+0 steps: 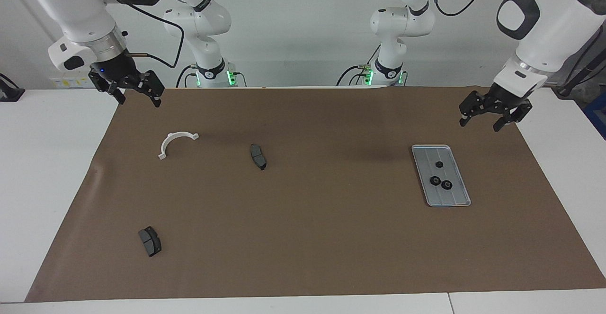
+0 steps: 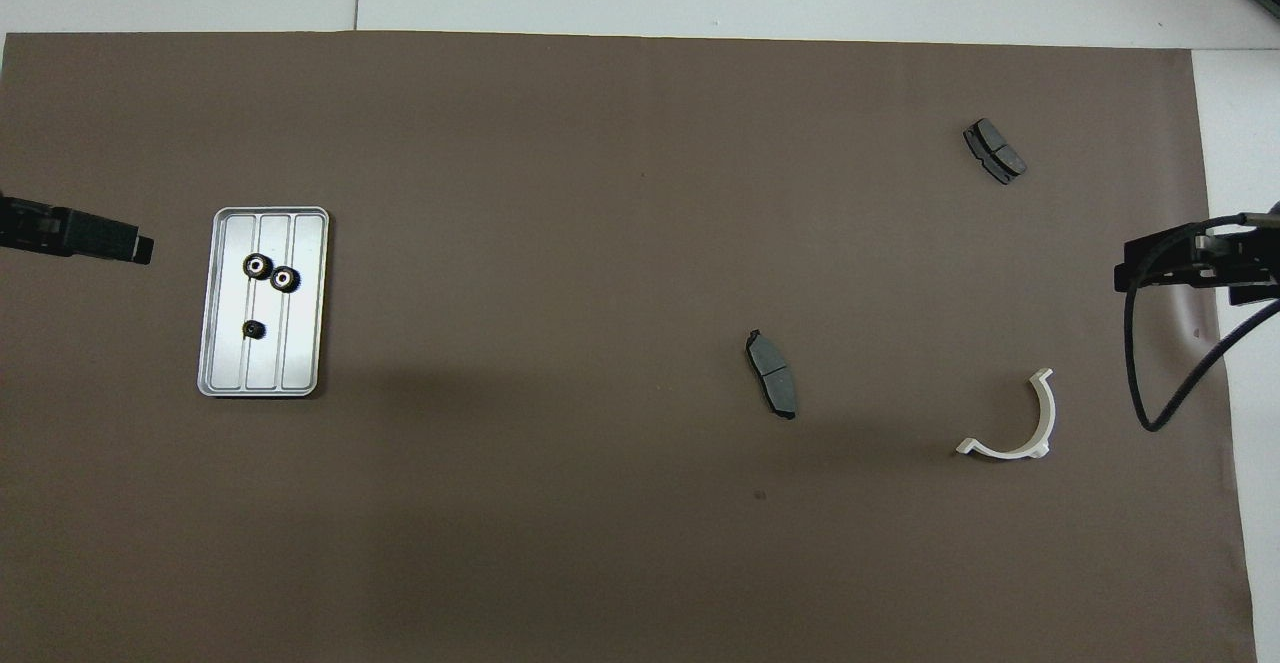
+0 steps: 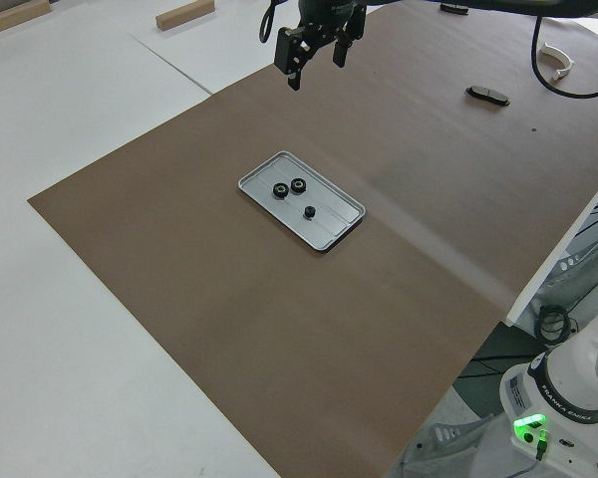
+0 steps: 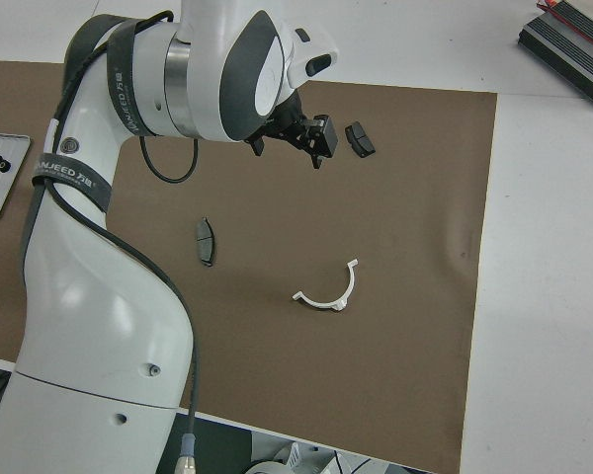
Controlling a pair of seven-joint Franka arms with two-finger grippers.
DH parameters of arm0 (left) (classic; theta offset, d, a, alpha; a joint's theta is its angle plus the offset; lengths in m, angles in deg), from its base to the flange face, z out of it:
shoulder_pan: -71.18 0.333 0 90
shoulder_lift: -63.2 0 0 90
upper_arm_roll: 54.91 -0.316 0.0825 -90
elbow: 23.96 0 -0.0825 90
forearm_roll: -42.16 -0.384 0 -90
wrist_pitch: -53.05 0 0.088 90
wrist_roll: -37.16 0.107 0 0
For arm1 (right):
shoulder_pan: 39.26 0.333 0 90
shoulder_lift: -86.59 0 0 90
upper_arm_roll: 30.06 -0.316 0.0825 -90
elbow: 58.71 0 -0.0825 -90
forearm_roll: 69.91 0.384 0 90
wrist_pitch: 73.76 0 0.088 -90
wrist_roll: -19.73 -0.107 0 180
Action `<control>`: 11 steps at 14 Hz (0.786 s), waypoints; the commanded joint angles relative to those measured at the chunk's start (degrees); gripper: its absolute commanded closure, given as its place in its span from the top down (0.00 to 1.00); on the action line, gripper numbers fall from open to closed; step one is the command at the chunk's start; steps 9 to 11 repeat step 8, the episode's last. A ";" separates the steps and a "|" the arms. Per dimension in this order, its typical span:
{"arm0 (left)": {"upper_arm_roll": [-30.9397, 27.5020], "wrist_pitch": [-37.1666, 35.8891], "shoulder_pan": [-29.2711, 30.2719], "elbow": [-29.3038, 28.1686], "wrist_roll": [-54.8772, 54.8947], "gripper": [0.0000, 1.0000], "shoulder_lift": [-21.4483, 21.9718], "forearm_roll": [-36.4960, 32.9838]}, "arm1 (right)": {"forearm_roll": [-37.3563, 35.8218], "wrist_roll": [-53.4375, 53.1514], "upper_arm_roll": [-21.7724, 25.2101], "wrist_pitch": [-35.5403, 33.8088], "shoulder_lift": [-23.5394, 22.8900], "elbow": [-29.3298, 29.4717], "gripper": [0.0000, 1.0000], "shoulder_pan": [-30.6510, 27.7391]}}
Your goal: Pick bearing gear from pile to tray
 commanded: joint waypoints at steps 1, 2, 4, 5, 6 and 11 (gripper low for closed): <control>0.54 -7.55 -0.41 1.50 -1.49 1.00 4.99 -5.23 | 0.42 -1.30 -0.17 -0.73 0.95 -0.63 1.00 -0.06; 0.71 -7.22 -0.32 1.24 -1.41 1.00 7.36 -5.51 | 0.51 -1.30 -0.17 -0.82 0.95 -0.63 1.00 -0.06; 0.45 -7.13 0.12 0.98 -1.06 1.00 8.79 -5.51 | 0.51 -1.21 -0.17 -0.82 0.95 -0.72 1.00 -0.06; 0.45 -7.39 0.29 0.97 -1.14 1.00 8.88 -5.51 | 0.42 -0.95 -0.17 -0.82 0.95 -0.72 1.00 -0.15; 0.45 -7.48 0.38 0.80 -0.97 1.00 9.14 -5.51 | 0.42 -0.95 -0.17 -0.74 0.95 -0.72 1.00 -0.49; 0.45 -7.57 0.38 0.71 -1.05 1.00 9.14 -5.51 | 0.42 -0.86 -0.17 -0.73 0.95 -0.72 1.00 -0.67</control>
